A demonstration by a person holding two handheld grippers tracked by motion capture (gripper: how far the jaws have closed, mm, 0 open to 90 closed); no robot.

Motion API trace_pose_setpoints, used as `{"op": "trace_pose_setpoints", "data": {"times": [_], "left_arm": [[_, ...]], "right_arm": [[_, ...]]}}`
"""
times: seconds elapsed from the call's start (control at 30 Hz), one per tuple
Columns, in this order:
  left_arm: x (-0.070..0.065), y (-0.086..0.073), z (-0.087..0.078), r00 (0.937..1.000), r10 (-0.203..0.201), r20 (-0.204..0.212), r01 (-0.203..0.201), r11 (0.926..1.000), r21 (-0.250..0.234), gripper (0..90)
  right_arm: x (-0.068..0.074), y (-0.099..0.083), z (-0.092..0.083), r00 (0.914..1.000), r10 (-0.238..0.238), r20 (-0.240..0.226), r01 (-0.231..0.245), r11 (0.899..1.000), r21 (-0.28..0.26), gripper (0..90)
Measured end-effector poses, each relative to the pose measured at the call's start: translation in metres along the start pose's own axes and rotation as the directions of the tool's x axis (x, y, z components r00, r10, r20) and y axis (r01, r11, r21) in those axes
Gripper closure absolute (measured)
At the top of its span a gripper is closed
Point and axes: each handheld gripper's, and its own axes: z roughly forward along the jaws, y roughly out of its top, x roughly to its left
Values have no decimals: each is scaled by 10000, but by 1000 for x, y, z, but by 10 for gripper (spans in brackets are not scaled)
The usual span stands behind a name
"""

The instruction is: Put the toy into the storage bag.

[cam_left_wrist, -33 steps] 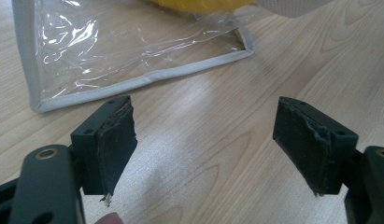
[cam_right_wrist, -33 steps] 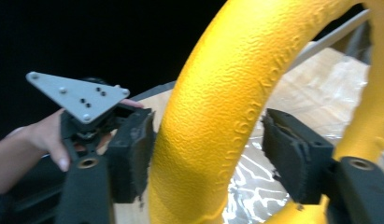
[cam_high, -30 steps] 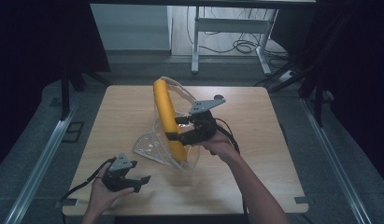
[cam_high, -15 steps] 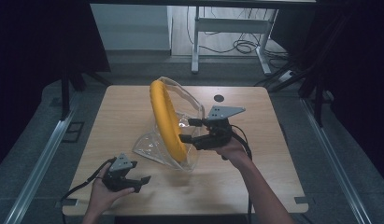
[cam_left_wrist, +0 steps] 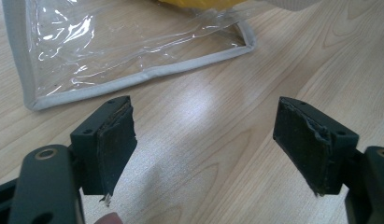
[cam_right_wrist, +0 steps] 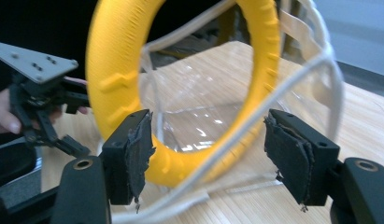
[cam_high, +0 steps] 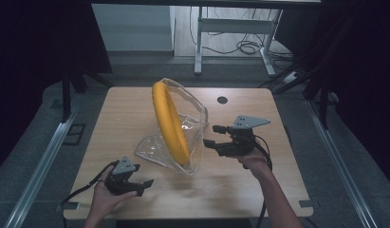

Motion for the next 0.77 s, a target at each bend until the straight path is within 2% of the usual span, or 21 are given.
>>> {"op": "trace_pose_setpoints", "data": {"times": [0.13, 0.37, 0.77], "left_arm": [[0, 0, 0, 10000, -4, -1, 4, 10000, -8, 209], [0, 0, 1, 10000, -31, 5, 31, 10000, 21, 209], [0, 0, 0, 10000, -38, -9, 38, 10000, -14, 209]], "right_arm": [[-10, -15, -8, 9985, 214, 501, -219, 9997, 100, 326], [-19, -36, -15, 9952, 555, 811, -578, 9980, 257, 328], [-17, -41, -10, 9956, 497, 792, -532, 9977, 427, 326]]}}
